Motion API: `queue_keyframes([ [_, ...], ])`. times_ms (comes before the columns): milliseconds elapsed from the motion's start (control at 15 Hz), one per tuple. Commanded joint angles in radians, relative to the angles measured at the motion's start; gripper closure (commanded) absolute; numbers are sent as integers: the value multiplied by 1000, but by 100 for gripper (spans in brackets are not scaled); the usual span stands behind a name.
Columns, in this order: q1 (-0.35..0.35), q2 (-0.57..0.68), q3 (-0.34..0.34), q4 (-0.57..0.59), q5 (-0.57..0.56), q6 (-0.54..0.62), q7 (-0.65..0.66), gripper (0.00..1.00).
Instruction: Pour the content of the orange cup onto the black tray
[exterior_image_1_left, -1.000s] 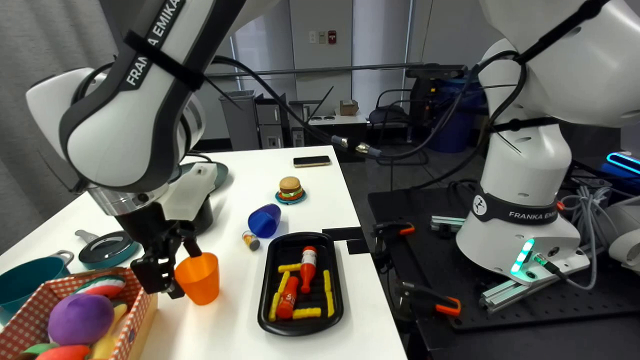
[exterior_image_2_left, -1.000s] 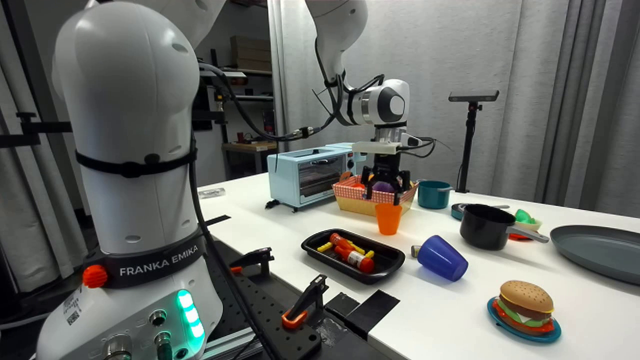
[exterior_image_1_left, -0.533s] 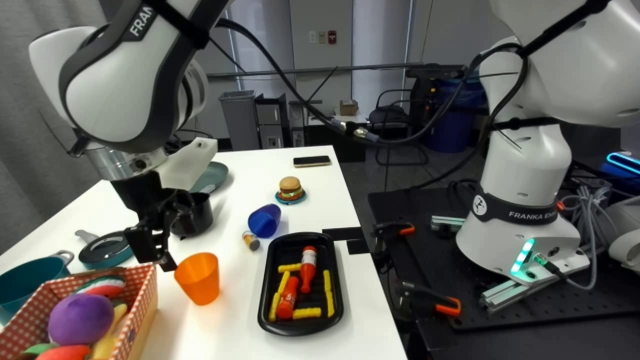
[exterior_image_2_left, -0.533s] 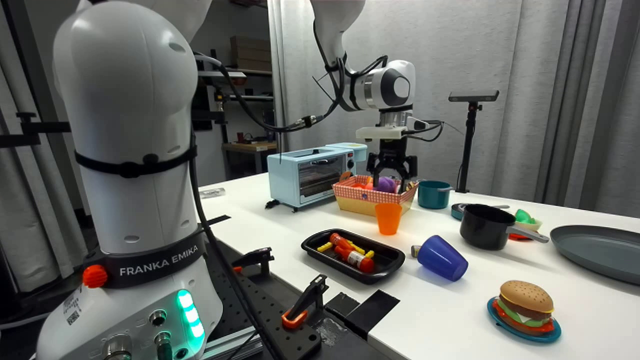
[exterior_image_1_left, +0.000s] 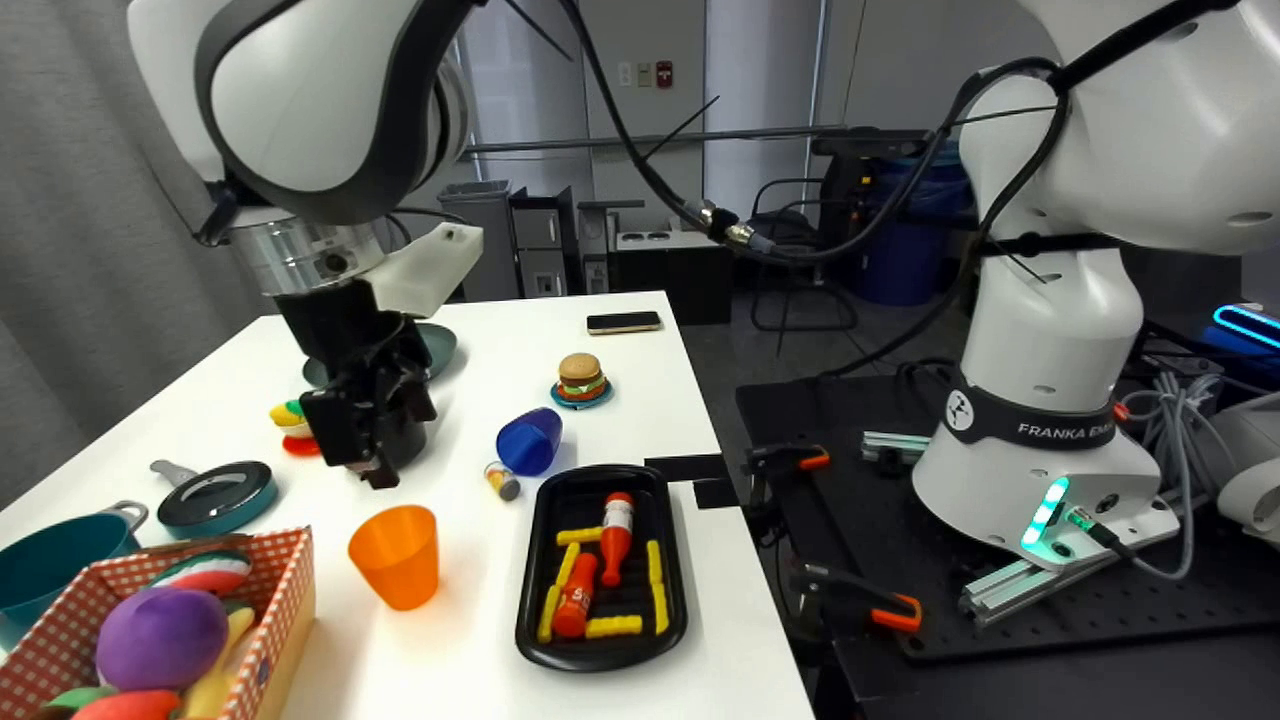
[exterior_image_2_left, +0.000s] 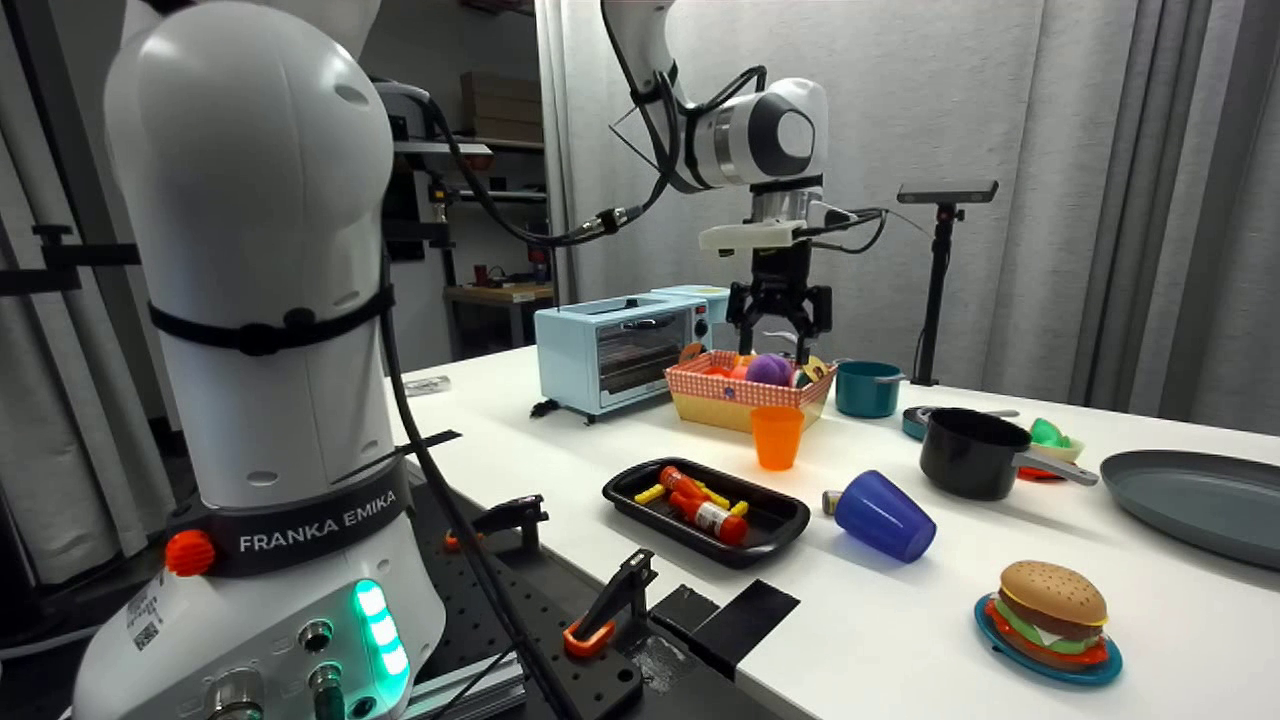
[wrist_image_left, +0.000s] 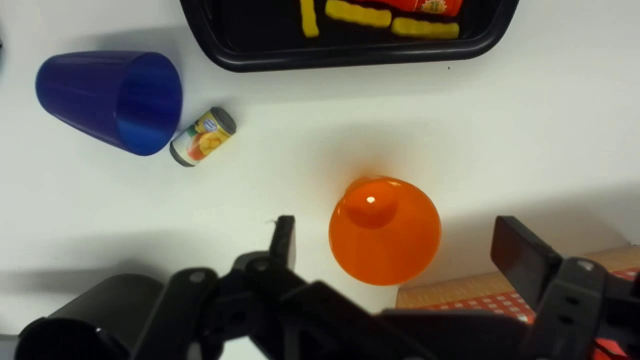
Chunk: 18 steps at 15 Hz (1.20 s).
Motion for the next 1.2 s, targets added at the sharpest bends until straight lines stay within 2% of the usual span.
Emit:
queue_keyframes([
  [0, -9, -142, -6, -132, 32, -3, 17, 0],
  [467, -8, -308, -8, -286, 63, -12, 38, 0],
  [1133, 0, -451, 8, -426, 76, -11, 89, 0],
])
